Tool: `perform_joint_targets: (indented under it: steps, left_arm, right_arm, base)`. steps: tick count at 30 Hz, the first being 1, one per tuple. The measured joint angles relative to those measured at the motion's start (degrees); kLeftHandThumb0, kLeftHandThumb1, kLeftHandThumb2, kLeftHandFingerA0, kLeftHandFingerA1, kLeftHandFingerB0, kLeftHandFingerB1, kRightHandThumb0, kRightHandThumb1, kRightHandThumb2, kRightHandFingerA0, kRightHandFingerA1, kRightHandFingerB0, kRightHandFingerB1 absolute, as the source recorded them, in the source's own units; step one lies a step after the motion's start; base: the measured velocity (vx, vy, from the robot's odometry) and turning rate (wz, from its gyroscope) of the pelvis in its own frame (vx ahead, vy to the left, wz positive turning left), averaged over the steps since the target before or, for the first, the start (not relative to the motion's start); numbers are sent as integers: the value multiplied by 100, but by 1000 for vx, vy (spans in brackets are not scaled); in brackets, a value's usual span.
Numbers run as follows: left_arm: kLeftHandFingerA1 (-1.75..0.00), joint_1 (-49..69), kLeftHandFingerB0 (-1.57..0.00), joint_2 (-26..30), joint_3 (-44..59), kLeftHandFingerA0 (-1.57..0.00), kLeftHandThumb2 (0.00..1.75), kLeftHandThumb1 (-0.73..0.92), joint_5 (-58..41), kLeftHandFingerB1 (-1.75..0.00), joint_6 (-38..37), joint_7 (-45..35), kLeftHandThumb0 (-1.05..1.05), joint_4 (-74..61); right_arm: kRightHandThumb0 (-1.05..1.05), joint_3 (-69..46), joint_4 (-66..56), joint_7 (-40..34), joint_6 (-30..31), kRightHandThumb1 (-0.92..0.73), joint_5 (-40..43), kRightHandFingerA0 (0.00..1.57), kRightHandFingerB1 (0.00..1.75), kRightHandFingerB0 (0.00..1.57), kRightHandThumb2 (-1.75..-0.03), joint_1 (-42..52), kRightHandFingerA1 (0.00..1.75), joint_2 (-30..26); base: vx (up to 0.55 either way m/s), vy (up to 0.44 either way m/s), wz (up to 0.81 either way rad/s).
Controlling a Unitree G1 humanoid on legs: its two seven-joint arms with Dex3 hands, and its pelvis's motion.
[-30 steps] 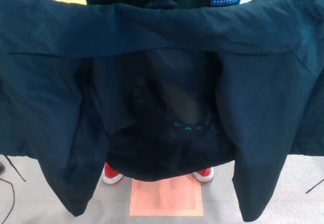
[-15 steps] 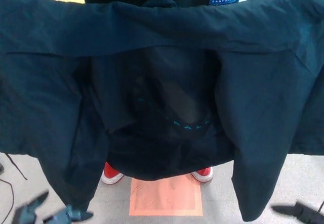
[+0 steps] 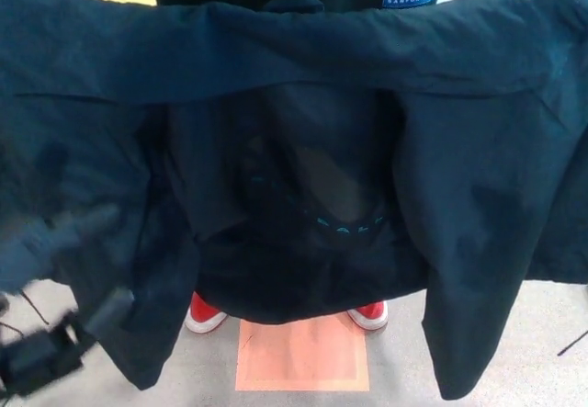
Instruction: A person hands a coat to the robot and the robot grabs it with both hands and holds it while the person wears the coat.
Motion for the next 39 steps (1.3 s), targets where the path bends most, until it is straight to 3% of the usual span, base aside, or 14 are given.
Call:
perform_joint_targets:
  steps: [3, 6, 8, 15, 17, 18, 19, 22, 24, 30, 34, 35, 36, 39]
  left_arm:
    - [-57, -470, -50, 350, 384, -54, 55, 48, -260, -43, -32, -160, -57, -316]
    - [-56, -819, -32, 624, 588, -39, 82, 44, -463, -46, -28, -320, -69, -456]
    - [-44, -1250, -36, 976, 728, -39, 58, 55, -680, -32, 29, -547, -66, -482]
    - [-41, -2176, -14, 1743, 724, -17, 80, 48, -1255, -40, 317, -1225, -77, -281]
    - [-32, -2449, -17, 1952, 674, -22, 58, 58, -1366, -30, 444, -1445, -74, -144]
    - [-49, -2522, 0, 2009, 658, 0, 90, 28, -1388, -48, 480, -1503, -37, -101]
    - [-49, -2639, 0, 2092, 634, 0, 90, 27, -1419, -48, 535, -1595, -38, -31]
    - [-31, -3044, -9, 2354, 505, -15, 59, 60, -1470, -27, 680, -1866, -76, 232]
    - [-39, -3265, -2, 2495, 402, -5, 86, 52, -1482, -28, 776, -2033, -81, 386]
    - [-31, -3932, -7, 2833, 79, -7, 88, 51, -1606, -19, 1142, -2595, -78, 774]
    - [-27, -4420, -3, 3010, -165, -8, 59, 62, -1673, -23, 1390, -2993, -78, 1033]
    - [-29, -4533, -3, 3038, -231, -11, 59, 62, -1685, -23, 1434, -3077, -80, 1101]
    - [-38, -4636, -5, 3061, -291, -4, 89, 49, -1693, -20, 1477, -3158, -77, 1162]
    - [-42, -4996, -2, 3108, -497, -7, 88, 50, -1703, -22, 1607, -3417, -78, 1379]
  right_arm:
    - [-67, -420, -344, 128, 9, -70, 290, 61, 33, 35, -61, -352, 50, -323]
    - [-74, -666, -464, 254, 50, -70, 488, 53, 31, 31, -61, -654, 46, -590]
    - [-74, -826, -489, 413, 159, -70, 700, 48, 30, 27, -62, -1088, 45, -918]
    - [-76, -931, -262, 902, 539, -57, 1183, 24, 36, 7, -92, -2189, 48, -1703]
    - [-77, -896, -88, 1098, 701, -58, 1266, 22, 34, 7, -92, -2532, 47, -2010]
    - [-76, -877, -34, 1153, 743, -73, 1285, 24, 26, 9, -62, -2627, 34, -2092]
    - [-78, -840, 54, 1243, 809, -60, 1315, 18, 27, 4, -91, -2770, 47, -2228]
    - [-80, -656, 358, 1547, 999, -61, 1413, 16, 26, 4, -92, -3216, 46, -2621]
    - [-81, -515, 539, 1733, 1105, -63, 1446, 15, 24, 5, -93, -3478, 44, -2841]
    - [-83, 44, 1110, 2277, 1378, -61, 1471, 14, 21, 3, -95, -4326, 44, -3271]
    - [-79, 449, 1497, 2629, 1526, -76, 1461, 18, 19, 3, -64, -4923, 33, -3385]
    - [-83, 537, 1577, 2697, 1551, -61, 1454, 16, 21, 3, -95, -5043, 45, -3391]
    - [-84, 616, 1650, 2762, 1573, -60, 1447, 15, 19, 3, -94, -5153, 44, -3394]
    - [-87, 875, 1885, 2955, 1639, -62, 1413, 19, 19, 3, -97, -5499, 46, -3393]
  base:
    - [0, 0, 0]
    - [0, 0, 0]
    - [0, 0, 0]
    - [0, 0, 0]
    - [0, 0, 0]
    - [0, 0, 0]
    - [0, 0, 0]
    - [0, 0, 0]
    - [0, 0, 0]
    - [0, 0, 0]
    - [0, 0, 0]
    - [0, 0, 0]
    - [0, 0, 0]
    - [0, 0, 0]
